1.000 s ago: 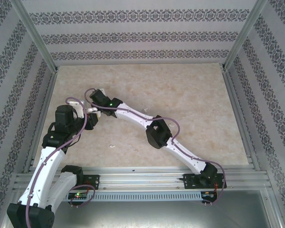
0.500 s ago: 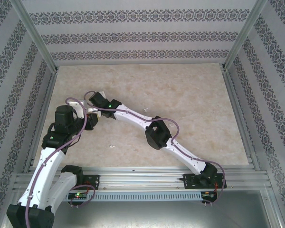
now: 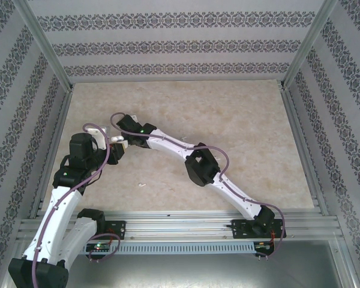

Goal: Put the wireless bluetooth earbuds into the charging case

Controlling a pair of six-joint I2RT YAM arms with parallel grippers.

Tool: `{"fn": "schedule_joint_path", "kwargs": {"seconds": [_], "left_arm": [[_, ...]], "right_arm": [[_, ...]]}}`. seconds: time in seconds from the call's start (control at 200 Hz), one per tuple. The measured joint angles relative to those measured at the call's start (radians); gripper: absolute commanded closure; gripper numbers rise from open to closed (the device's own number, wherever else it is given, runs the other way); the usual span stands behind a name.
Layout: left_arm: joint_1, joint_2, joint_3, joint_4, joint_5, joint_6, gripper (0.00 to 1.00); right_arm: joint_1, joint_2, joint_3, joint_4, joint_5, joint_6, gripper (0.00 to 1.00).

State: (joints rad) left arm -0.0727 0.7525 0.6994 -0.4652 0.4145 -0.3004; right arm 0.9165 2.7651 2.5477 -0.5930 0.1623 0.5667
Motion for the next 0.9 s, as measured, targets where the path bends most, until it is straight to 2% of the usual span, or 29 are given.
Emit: {"fn": "schedule_joint_path", "kwargs": {"seconds": [0.36,0.56,0.899], "left_arm": [[0.000,0.001,0.000,0.000,0.012,0.000,1.00],[0.000,0.018,-0.002,0.014,0.061,-0.001,1.00],[-0.006,0.048,-0.074,0.183,0.211,-0.012,1.00]], "right_arm": [[-0.035,-0.097,-0.144,-0.017,-0.064,0.008,0.84],[-0.049,-0.227,-0.339,-0.027,-0.066,0.027,0.84],[-0.097,-0.476,-0.688,-0.005,-0.064,0.085,0.84]]}}
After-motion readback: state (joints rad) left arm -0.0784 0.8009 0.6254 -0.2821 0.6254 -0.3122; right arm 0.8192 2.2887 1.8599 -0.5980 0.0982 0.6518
